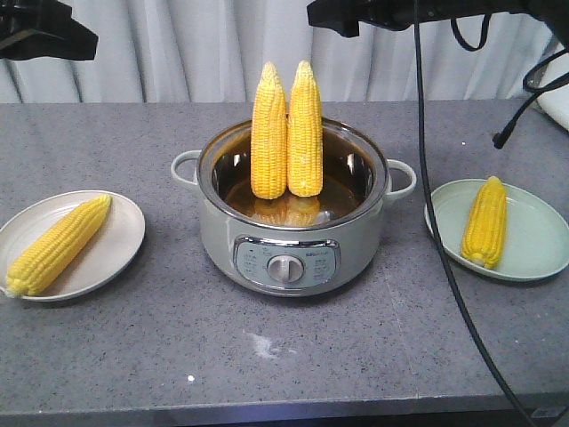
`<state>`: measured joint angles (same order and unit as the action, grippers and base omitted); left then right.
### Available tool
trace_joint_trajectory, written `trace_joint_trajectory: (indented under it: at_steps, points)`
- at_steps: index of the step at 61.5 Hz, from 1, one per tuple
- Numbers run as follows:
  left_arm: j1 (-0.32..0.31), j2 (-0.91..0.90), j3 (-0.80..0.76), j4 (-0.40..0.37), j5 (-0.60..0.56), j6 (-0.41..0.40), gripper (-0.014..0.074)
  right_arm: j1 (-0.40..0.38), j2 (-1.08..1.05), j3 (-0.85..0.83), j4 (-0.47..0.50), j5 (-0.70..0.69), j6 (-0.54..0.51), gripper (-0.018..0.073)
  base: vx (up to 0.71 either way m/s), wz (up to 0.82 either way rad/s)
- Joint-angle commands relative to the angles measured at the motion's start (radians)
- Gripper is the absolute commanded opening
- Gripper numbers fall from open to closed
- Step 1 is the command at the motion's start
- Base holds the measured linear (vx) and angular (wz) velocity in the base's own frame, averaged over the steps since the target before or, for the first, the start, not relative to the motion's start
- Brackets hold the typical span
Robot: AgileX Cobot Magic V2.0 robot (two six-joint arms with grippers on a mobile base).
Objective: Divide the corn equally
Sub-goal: 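Move the right gripper over a pot cob and grasp it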
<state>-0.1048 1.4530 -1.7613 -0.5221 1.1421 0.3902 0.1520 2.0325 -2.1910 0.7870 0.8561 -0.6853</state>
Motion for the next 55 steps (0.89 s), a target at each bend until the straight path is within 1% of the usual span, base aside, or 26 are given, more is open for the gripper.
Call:
trace_joint_trajectory:
  at_steps: [1,12,21,36,48,55]
  points:
    - [0.0,-0.036,-0.03,-0.043,-0.046,-0.006,-0.0008,-0.001,-0.045,-0.03,0.077,-0.054,-0.005,0.0598,0.0,0.0]
    - [0.0,-0.036,-0.03,-0.043,-0.046,-0.006,-0.0008,0.0,-0.012,-0.03,0.076,-0.049,-0.005,0.0598,0.0,0.0]
    - [0.0,-0.036,-0.03,-0.043,-0.046,-0.006,-0.0008,0.001,0.015,-0.03,0.11,-0.059,-0.022,0.0598,0.0,0.0]
    - [0.0,-0.036,-0.03,-0.043,-0.041,-0.006,-0.0008,0.036,0.06,-0.03,0.101,-0.09,-0.03,0.0598,0.0,0.0]
    - [0.0,-0.036,-0.03,-0.041,-0.026,-0.006,-0.0008,0.037,0.096,-0.03,0.09,-0.096,-0.004,0.0596,0.0,0.0]
    - [0.0,-0.036,-0.03,-0.041,-0.026,-0.006,-0.0008,0.037,0.117,-0.03,0.082,-0.076,-0.001,0.0594,0.0,0.0]
